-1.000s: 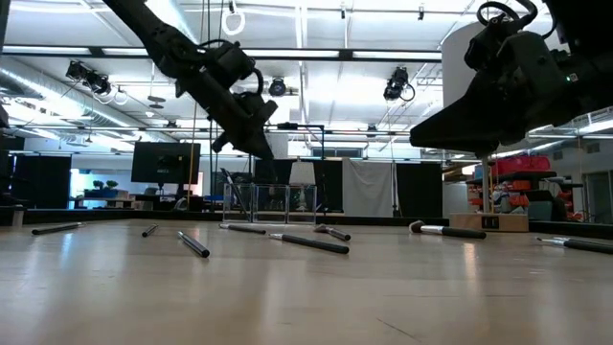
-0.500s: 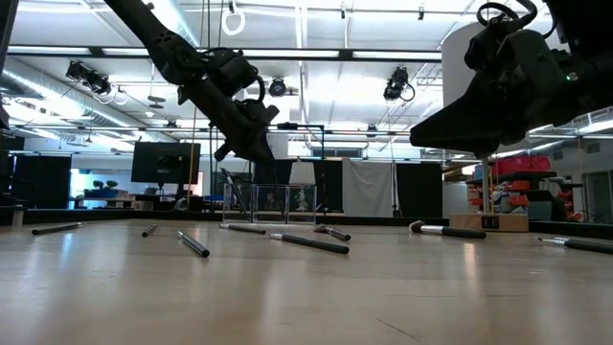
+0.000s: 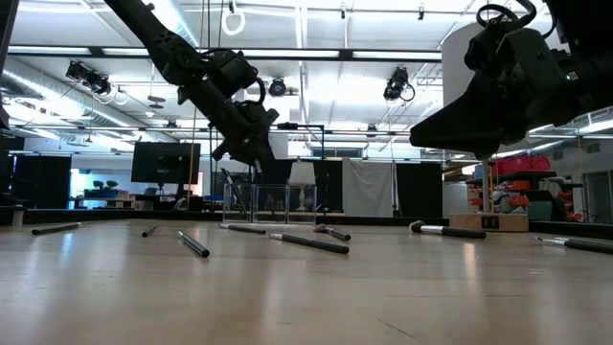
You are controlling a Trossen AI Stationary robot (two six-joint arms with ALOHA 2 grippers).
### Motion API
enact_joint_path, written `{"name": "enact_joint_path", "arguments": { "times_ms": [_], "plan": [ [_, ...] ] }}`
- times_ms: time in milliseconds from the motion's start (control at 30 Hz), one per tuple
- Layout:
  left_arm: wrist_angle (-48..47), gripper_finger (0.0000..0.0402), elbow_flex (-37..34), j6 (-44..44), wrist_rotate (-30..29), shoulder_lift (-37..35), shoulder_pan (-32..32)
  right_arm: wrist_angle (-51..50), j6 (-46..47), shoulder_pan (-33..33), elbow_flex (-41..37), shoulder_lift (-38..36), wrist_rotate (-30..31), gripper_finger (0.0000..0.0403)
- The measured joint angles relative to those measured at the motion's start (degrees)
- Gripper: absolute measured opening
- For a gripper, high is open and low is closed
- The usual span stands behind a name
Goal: Put items in baskets/containers
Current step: Put the black liner brush into the transparent organizer
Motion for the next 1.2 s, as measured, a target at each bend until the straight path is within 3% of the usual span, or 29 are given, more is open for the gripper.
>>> {"name": "enact_joint_path", "arguments": {
  "times_ms": [133, 367, 567, 667, 767, 900, 1033, 1200],
  "plan": [
    [0.71, 0.0167, 0.0, 2.72, -3.59, -0.36, 0.39, 0.01, 0.0, 0.0, 0.0, 0.0, -0.01, 0.0103],
    [0.67, 0.0164, 0.02, 6.05, -2.01, -5.92, -1.07, 1.31, 2.97, -0.27, 0.02, 0.0, -0.5, 0.0103],
    [0.47, 0.015, 0.02, 9.72, -1.06, -10.32, -9.93, 0.72, 4.01, -2.3, 0.04, 0.0, -0.46, 0.0108],
    [0.37, 0.0141, 0.02, 10.45, -3.33, -10.47, -16.25, -2.75, 3.02, -2.64, 0.46, -1.07, -0.34, 0.0122],
    [0.96, 0.0133, 0.04, 10.7, -7.58, -9.8, -23.0, -15.52, 4.02, -2.6, 3.51, -4.16, -0.47, 0.0144],
    [2.65, 0.0125, 0.02, 10.68, -14.77, -7.63, -31.05, -45.62, 12.21, -2.41, 12.56, -7.98, -2.11, 0.0176],
    [5.71, 0.0121, 0.02, 10.2, -20.55, -4.33, -37.15, -72.49, 23.65, -1.86, 21.25, -8.48, -7.83, 0.0204],
    [11.31, 0.0121, 0.02, 9.87, -23.03, 0.69, -41.2, -84.77, 38.36, 3.56, 22.04, -8.48, -11.17, 0.0219]
  ]
}}
